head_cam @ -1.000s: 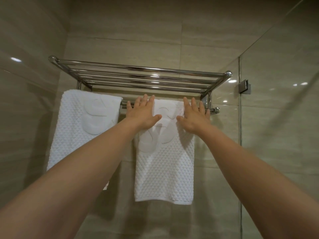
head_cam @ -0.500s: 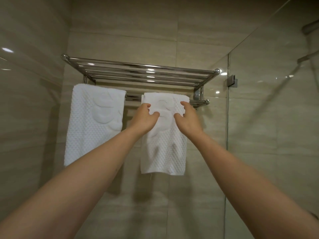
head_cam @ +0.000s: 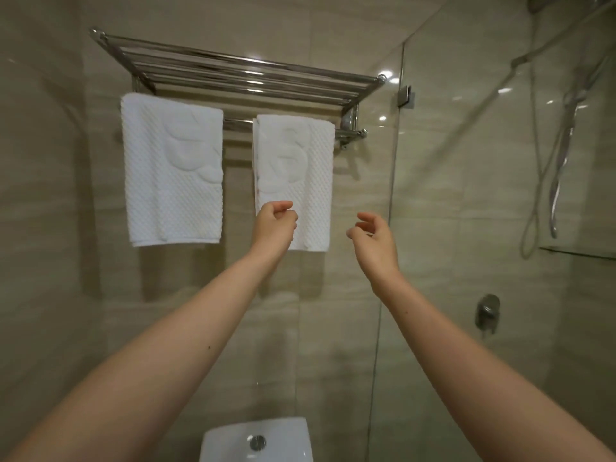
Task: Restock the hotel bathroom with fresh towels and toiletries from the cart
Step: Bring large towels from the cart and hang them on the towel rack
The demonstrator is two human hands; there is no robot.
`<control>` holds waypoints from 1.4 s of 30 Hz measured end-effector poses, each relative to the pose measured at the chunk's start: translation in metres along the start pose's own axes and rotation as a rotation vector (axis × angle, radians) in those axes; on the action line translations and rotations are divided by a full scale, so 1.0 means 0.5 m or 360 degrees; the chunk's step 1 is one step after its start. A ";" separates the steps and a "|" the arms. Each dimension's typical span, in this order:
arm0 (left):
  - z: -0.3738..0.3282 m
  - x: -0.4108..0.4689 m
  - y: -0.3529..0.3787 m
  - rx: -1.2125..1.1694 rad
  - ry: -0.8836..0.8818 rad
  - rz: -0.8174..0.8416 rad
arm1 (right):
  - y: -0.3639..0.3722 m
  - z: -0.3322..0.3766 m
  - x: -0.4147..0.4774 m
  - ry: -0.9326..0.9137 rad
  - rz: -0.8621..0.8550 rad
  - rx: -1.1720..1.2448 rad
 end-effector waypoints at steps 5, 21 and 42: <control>0.044 -0.127 0.026 -0.0064 -0.0107 -0.0008 | -0.070 -0.047 -0.129 0.0115 -0.0017 -0.0022; 0.058 -0.728 0.075 0.0066 -0.0503 0.0139 | -0.285 -0.086 -0.653 0.0458 0.0167 -0.0119; -0.028 -1.145 0.276 -0.0001 -0.0586 0.0689 | -0.628 -0.010 -1.067 0.0568 -0.0306 -0.0286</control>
Point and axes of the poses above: each hand's wrist, its own x-axis towards the middle knuckle, its own y-axis out of the palm, z = x × y, the point moved 10 cm from there along x, towards the middle knuckle, and after that the axes turned 4 degrees about z, right-handed, at the moved point
